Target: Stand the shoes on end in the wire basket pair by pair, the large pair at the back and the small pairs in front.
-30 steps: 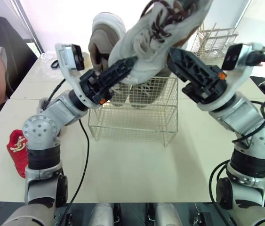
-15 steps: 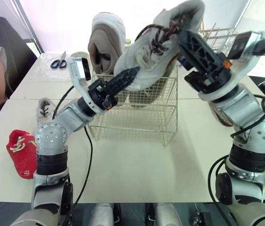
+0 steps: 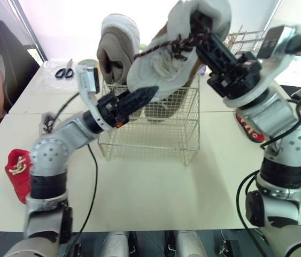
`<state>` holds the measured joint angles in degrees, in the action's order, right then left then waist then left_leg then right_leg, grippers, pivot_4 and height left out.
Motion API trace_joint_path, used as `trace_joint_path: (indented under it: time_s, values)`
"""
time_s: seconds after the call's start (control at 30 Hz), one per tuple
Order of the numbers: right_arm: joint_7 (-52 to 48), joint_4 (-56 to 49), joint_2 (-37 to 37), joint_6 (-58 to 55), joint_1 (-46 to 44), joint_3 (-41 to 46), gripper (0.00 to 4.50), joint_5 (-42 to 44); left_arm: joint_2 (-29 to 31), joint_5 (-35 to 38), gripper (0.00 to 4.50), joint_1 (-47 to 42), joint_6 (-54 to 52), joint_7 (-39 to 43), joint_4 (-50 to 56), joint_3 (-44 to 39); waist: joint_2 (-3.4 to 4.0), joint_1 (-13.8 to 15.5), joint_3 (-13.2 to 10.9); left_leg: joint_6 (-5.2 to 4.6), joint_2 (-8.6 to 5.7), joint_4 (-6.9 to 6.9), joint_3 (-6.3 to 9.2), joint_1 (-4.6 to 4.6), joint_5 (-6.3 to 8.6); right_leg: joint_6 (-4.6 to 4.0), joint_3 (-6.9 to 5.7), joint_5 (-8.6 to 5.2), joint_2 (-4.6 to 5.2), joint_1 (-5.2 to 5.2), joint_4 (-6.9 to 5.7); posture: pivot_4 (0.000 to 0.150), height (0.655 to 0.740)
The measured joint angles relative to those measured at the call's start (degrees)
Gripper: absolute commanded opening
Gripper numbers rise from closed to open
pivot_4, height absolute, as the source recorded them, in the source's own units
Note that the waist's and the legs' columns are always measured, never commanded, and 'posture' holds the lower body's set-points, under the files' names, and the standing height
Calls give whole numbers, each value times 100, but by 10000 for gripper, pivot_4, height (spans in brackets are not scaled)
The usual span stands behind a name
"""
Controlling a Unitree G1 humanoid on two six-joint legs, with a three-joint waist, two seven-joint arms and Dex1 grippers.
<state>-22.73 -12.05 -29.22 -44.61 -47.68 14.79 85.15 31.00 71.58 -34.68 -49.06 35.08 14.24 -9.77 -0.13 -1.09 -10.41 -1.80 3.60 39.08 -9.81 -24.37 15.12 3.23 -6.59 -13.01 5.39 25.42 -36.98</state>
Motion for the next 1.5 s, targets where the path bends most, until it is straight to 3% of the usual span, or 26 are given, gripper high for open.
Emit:
trace_joint_path:
  time_s: [0.1,0.3,0.6,0.9,1.17,1.5]
  values:
    - [-1043,449,-833,-55,-380,19,4964,-543,1126,-320,36920,471,-276,653,174,-16,3,5,-3,0,1,-7,-1,-3,2,-2,-1,-1,0,6,7,1500,7352]
    - [-3508,1522,-1751,390,-580,-775,4964,-2391,2456,-301,36920,815,-577,1561,538,-586,4,29,-5,-7,2,-10,0,-9,10,-23,-10,-9,9,-5,54,1500,7352]
    - [-5018,3330,-1166,1963,-1024,-1462,4964,-4414,2464,152,36920,1184,-794,1239,743,-1074,8,11,-8,27,3,-13,-7,-14,-11,-4,-11,3,7,-3,57,1500,7352]
    - [-5474,3510,-1071,2065,-931,-1505,4964,-5015,2434,442,36920,1259,-800,857,855,-1245,9,17,-8,29,2,-13,-7,-14,-11,-5,-11,3,9,-4,56,1500,7352]
    - [-5497,3485,-980,1865,-590,-1494,44741,-5236,2235,374,37629,1183,-787,796,839,-1090,9,15,-8,29,3,-13,-10,-14,-12,-5,-11,4,8,-3,56,1500,7352]
    - [-4763,2646,-1243,1366,13,-774,44741,-5126,2160,177,37629,1167,-780,777,779,-1045,9,35,-8,30,1,-12,-11,-13,-11,-4,-11,4,11,-5,56,1500,7352]
